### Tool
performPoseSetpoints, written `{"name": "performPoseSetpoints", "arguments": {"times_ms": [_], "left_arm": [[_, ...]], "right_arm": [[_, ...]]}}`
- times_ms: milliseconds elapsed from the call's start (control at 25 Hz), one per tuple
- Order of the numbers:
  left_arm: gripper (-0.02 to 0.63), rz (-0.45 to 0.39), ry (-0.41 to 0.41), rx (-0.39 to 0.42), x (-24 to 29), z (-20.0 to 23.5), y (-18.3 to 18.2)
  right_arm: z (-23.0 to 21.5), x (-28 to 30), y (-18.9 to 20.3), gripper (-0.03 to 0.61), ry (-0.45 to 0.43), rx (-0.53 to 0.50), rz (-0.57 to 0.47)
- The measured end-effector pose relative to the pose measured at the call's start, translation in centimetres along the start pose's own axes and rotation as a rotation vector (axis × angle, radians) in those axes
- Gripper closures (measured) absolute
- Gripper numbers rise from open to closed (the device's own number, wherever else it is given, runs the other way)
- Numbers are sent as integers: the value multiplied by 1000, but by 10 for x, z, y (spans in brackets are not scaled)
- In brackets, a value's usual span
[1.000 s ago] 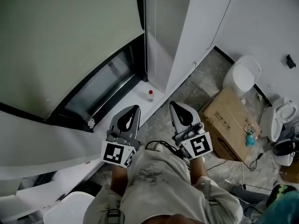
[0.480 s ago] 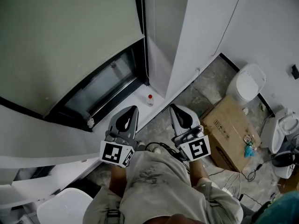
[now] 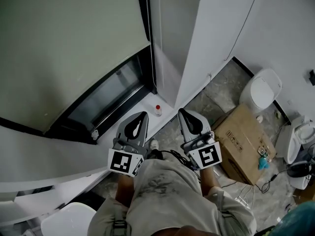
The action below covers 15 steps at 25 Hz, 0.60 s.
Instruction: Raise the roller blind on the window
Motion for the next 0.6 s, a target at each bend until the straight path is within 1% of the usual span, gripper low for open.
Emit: {"name": "performPoseSetpoints", "arguments": {"times_ms": [200, 400, 600], "left_arm": [[609, 10, 9, -14, 27, 29, 10], [609, 24, 40, -20, 57, 52, 13], [609, 31, 72, -30, 86, 76, 14]], "right_arm": [[-17, 31, 13, 568, 24, 4, 19], [-32, 61, 16, 568, 48, 10, 39], [-45, 95, 14, 568, 72, 17, -1]]}}
Point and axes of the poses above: the fingertips, and each gripper's own axes: x forward along the fingers, z to its left, y out of its underside, the point moved 6 cm from there along -x, backward along the fingers, and after that the axes turned 2 degrees about y, right-handed, at the moved point
